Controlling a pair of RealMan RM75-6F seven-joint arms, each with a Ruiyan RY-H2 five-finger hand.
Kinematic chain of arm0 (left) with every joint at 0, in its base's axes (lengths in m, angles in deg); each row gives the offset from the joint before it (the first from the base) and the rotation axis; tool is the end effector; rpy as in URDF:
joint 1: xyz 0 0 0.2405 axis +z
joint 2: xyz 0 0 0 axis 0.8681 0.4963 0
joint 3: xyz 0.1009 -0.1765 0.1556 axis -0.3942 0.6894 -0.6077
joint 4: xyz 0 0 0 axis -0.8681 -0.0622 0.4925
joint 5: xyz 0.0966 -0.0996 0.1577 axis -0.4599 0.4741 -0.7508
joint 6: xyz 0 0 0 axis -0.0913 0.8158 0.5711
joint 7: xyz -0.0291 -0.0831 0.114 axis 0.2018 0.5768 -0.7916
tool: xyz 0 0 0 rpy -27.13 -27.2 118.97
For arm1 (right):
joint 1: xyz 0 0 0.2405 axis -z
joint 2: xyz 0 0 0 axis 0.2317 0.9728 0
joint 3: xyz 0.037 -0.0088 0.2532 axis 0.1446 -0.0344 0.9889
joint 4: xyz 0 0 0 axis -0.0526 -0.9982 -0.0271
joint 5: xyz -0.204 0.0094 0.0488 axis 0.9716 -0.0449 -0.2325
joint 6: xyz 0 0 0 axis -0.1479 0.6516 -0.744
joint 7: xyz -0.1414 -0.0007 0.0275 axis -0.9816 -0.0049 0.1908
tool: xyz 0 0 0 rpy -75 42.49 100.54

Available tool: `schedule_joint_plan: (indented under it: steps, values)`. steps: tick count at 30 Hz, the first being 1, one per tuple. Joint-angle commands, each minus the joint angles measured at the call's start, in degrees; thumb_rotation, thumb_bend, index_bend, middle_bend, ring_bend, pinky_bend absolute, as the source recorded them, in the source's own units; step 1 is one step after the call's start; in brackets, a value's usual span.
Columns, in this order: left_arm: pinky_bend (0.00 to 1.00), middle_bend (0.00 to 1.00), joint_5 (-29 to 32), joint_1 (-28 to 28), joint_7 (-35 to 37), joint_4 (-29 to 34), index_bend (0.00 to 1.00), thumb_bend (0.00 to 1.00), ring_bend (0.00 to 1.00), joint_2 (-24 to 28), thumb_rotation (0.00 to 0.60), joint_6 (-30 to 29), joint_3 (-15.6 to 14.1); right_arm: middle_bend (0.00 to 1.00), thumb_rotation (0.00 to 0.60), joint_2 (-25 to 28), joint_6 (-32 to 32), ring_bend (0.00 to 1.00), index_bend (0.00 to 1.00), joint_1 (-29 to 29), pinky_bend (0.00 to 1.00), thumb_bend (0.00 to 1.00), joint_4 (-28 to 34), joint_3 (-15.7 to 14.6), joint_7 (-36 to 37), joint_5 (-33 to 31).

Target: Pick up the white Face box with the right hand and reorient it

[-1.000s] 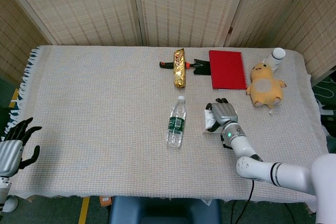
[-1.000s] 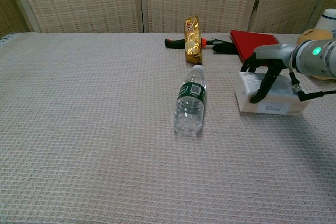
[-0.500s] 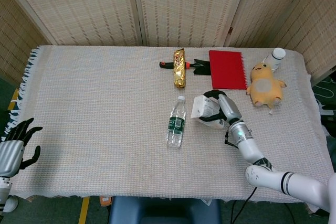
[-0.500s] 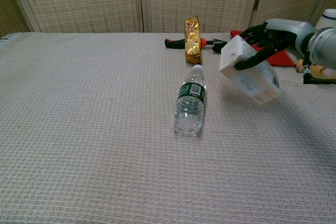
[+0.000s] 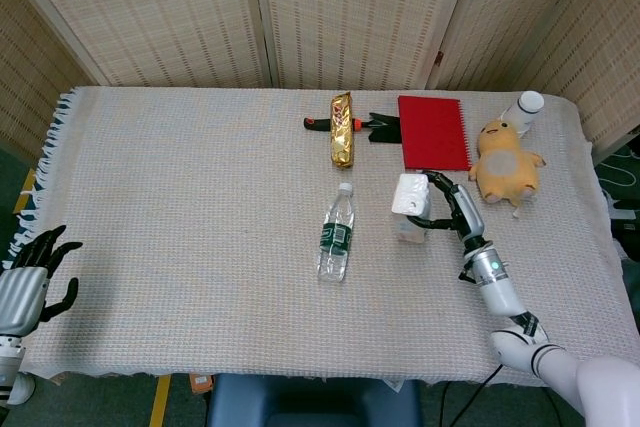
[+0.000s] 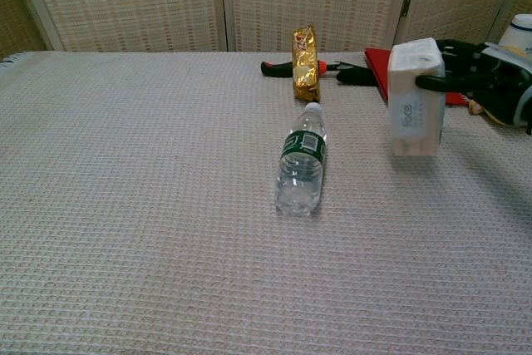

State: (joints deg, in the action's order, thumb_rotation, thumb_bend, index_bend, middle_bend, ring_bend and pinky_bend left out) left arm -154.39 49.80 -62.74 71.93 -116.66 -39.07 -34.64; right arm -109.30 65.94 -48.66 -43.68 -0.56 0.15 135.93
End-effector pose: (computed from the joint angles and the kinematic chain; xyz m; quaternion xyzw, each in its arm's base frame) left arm -0.3232 0.2170 0.1598 -0.6011 -0.4108 -0.3856 0.5668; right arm -0.2669 -0.3784 0.0058 0.3483 -0.6781 0.6257 0.1655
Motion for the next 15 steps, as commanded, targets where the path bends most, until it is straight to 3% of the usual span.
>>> schedule_joint_plan:
  steps: [1,7,15]
  values:
    - [0.10,0.00,0.29,-0.01,0.10,-0.16,0.21,0.50,0.00,-0.03,0.600,0.08,0.14,0.42,0.600,-6.03,2.78,0.29,0.45,-0.30,0.00,0.20,-9.29,-2.63,7.82,4.35]
    - [0.10,0.00,0.50,-0.22,0.05,-0.49,0.21,0.50,0.00,-0.20,0.600,0.68,0.11,0.42,0.600,-9.70,2.85,0.29,0.45,-1.40,0.00,0.21,-16.68,-3.90,12.53,5.03]
    - [0.10,0.00,0.83,-0.21,0.13,-0.71,0.21,0.50,0.00,-0.24,0.600,0.70,0.29,0.42,0.600,-11.97,2.25,0.29,0.46,-1.80,0.00,0.22,-21.13,-5.65,15.92,5.63]
